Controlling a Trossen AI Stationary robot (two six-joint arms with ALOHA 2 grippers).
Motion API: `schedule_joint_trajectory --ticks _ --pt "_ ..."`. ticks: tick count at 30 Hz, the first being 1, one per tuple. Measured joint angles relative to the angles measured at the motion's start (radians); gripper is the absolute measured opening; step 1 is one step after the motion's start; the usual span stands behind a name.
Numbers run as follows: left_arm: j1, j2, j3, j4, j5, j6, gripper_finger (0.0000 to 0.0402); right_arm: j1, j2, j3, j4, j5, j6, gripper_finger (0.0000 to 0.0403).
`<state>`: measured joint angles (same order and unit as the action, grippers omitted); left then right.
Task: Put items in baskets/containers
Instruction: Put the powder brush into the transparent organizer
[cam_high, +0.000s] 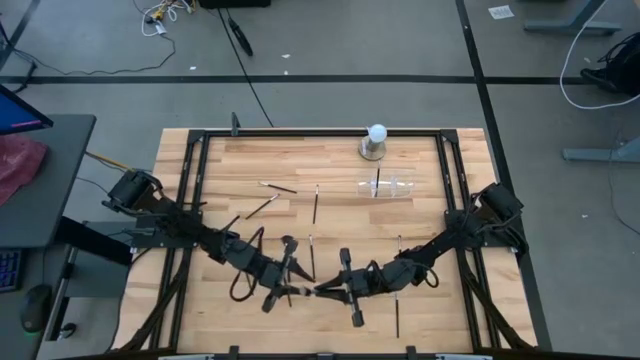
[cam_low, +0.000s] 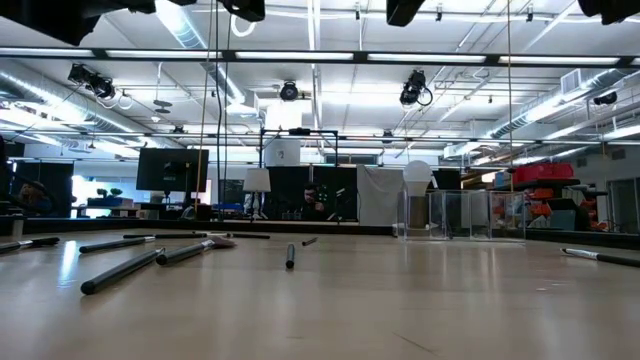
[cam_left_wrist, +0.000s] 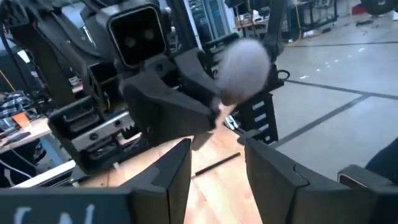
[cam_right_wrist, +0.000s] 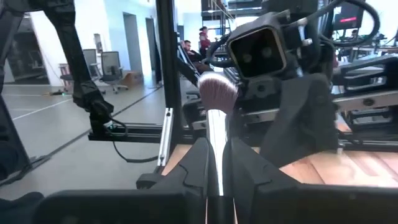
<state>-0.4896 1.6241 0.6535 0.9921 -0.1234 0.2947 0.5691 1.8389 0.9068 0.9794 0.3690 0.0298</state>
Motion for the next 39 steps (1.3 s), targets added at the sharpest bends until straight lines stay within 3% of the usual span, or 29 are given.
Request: schedule_joint_trajectory --ticks 18,39 --pt "0.0 0.0 0.009 0.089 0.049 0.033 0.0149 -0.009 0.0 0.001 -0.006 -0.022 0.012 0.0042" --pt "-0.002 0.0 0.027 0.076 0.049 0.032 0.0047 -0.027 -0.001 0.001 -0.01 -0.02 0.033 0.0043"
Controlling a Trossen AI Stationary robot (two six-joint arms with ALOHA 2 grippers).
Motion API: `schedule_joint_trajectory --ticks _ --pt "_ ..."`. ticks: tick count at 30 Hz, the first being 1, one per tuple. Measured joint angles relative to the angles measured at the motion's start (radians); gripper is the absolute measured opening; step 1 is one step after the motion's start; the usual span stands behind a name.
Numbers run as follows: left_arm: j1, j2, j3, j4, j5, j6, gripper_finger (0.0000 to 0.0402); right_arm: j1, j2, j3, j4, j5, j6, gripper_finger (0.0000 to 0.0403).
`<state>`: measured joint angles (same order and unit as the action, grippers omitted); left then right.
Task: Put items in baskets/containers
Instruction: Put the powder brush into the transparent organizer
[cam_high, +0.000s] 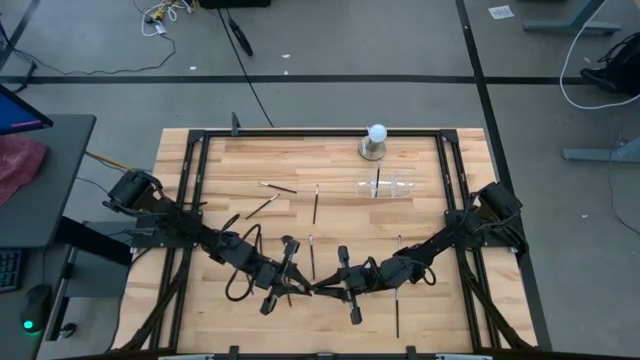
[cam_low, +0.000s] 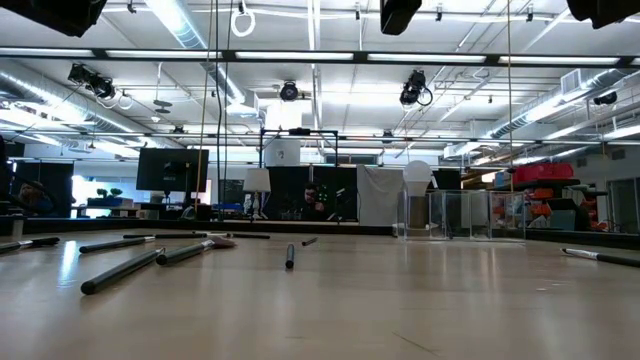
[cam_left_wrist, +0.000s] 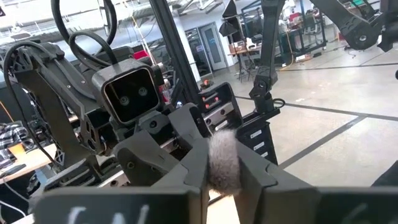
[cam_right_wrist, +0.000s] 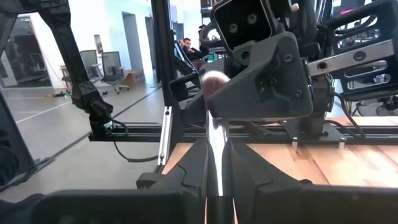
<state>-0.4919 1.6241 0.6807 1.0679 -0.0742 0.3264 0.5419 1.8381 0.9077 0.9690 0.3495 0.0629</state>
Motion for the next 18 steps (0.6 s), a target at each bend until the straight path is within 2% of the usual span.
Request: schedule_joint_trajectory --ticks 5,9,11,14,18 --pt "0.0 0.0 0.0 -0.014 0.001 0.0 0.0013 0.0 0.0 0.0 -0.016 -0.002 0.012 0.0043" --pt "0.0 0.0 0.0 -0.049 0.0 -0.018 0.0013 0.0 -0.001 0.002 -0.07 0.004 0.052 0.0057" --pt "0.0 0.0 0.0 -0.072 -0.007 -0.043 0.0016 0.001 -0.002 0.003 -0.114 0.046 0.093 0.0072" --pt "0.002 0.0 0.0 -0.116 -0.049 -0.087 0.0016 0.001 -0.028 0.003 -0.254 0.095 0.154 0.0106" --pt "0.018 0.0 0.0 -0.195 -0.111 -0.171 0.0013 0.0 -0.096 0.002 -0.533 0.121 0.247 0.0164"
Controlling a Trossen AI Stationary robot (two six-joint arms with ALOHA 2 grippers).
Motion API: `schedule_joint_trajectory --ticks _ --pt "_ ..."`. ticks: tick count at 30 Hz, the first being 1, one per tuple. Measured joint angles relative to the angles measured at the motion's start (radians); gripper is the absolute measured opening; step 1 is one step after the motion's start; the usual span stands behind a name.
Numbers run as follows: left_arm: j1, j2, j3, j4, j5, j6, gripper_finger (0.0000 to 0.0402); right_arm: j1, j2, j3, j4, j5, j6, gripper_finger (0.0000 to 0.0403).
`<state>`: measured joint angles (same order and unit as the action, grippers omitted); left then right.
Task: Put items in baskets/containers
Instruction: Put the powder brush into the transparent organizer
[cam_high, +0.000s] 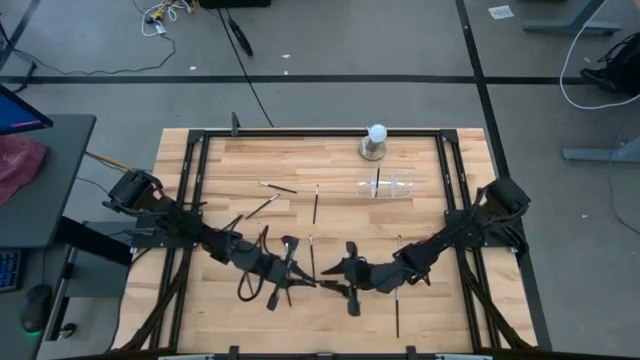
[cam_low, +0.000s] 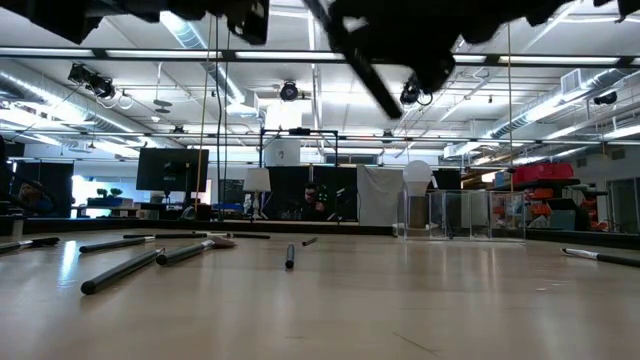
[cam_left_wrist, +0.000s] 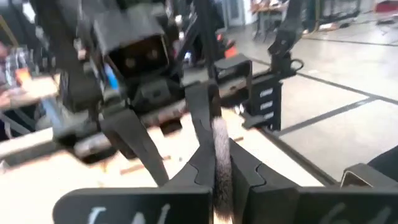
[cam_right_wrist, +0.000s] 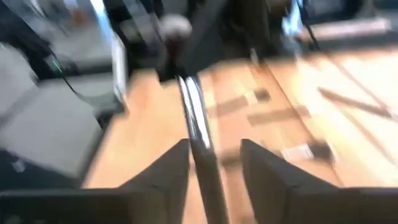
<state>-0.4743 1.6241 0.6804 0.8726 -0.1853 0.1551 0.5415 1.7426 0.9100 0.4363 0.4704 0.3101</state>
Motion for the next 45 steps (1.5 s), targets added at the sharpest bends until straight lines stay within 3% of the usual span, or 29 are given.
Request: schedule_joint_trajectory --ticks 3,6,14,23,33,36,40,45 --pt "0.029 0.0 0.0 -0.057 -0.002 -0.079 0.0015 0.0 -0.044 0.0 -0.153 0.034 0.063 0.0201" --pt "0.069 0.0 0.0 -0.103 -0.003 -0.16 0.0015 -0.005 -0.047 0.0 -0.186 0.059 0.078 0.0217" --pt "0.141 0.0 0.0 -0.187 0.026 -0.269 0.0017 -0.042 0.035 0.067 -0.192 0.1 0.043 0.0202" --pt "0.146 0.0 0.0 -0.191 0.026 -0.275 0.0017 -0.083 0.087 0.077 -0.16 0.116 0.054 0.0151" --pt "0.146 0.0 0.0 -0.176 0.021 -0.275 0.0018 -0.083 0.086 0.078 -0.113 0.111 -0.005 0.0026" --pt "0.146 0.0 -0.001 -0.159 0.021 -0.267 0.0021 -0.083 0.086 0.078 -0.111 0.113 -0.005 0.0018" --pt "0.146 -0.013 -0.002 -0.128 0.023 -0.227 0.0056 -0.083 0.086 0.075 -0.111 0.131 0.018 0.0026" --pt "0.145 -0.08 0.002 -0.177 0.03 -0.211 0.0131 -0.049 0.086 -0.004 -0.115 0.246 0.152 0.002"
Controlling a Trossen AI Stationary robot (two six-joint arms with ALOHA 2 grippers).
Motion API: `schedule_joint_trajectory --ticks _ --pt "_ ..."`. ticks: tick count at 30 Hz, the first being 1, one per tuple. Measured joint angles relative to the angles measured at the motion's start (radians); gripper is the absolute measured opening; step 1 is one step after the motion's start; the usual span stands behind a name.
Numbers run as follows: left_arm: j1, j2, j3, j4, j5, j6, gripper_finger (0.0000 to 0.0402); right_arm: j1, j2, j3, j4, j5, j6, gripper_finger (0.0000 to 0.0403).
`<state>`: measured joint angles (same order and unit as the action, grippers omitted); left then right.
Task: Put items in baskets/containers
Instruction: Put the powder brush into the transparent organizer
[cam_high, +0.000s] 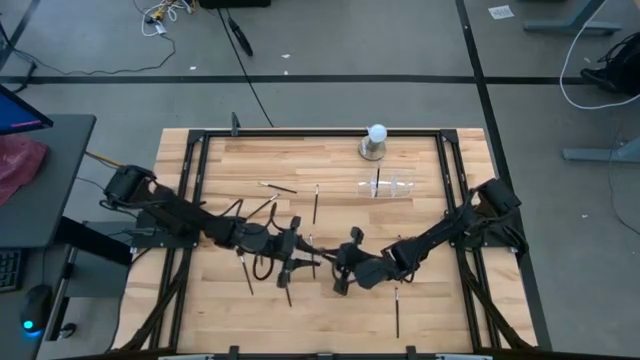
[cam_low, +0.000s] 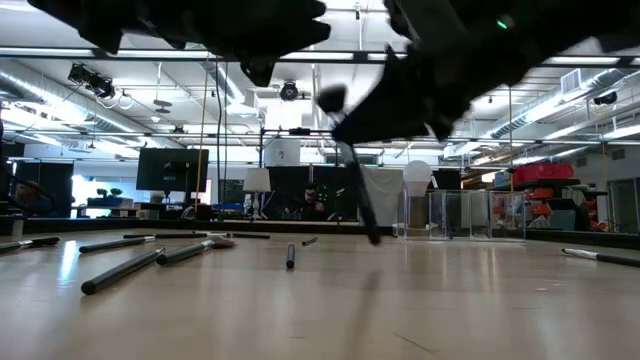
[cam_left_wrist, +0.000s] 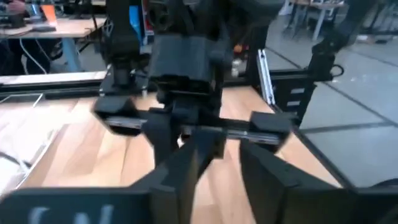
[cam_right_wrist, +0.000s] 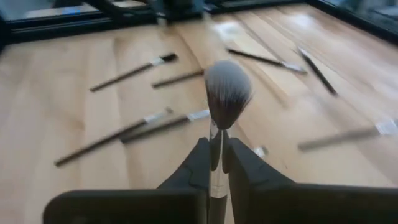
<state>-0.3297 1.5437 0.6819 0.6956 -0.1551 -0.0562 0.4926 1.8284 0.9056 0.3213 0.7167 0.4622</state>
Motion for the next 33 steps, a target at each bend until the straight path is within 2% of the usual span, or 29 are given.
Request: schedule_joint_trajectory --ticks 4,8,11,17,24,30,33 --pt "0.001 -0.069 0.0 -0.118 -0.004 0.001 0.0178 0.049 -0.022 -0.088 0.02 0.15 0.157 0.0022" --pt "0.0 -0.073 -0.002 -0.192 -0.034 0.0 0.02 0.099 -0.109 -0.167 0.024 0.333 0.247 0.0024" --pt "0.0 -0.05 -0.001 -0.2 -0.05 -0.003 0.0203 0.122 -0.232 -0.213 -0.007 0.438 0.252 0.0021" --pt "0.0 0.015 -0.002 -0.164 -0.061 -0.01 0.0194 0.12 -0.549 -0.255 -0.287 0.575 0.255 0.0022" --pt "-0.006 0.083 -0.002 -0.091 -0.061 -0.015 0.0182 -0.008 -0.854 -0.316 -0.56 0.607 0.262 0.0022" --pt "-0.011 0.099 -0.002 -0.067 -0.061 -0.011 0.0181 -0.202 -0.979 -0.445 -0.618 0.535 0.324 0.0022" --pt "-0.011 0.099 -0.002 -0.068 -0.061 -0.011 0.0181 -0.302 -0.995 -0.503 -0.61 0.482 0.371 0.0022"
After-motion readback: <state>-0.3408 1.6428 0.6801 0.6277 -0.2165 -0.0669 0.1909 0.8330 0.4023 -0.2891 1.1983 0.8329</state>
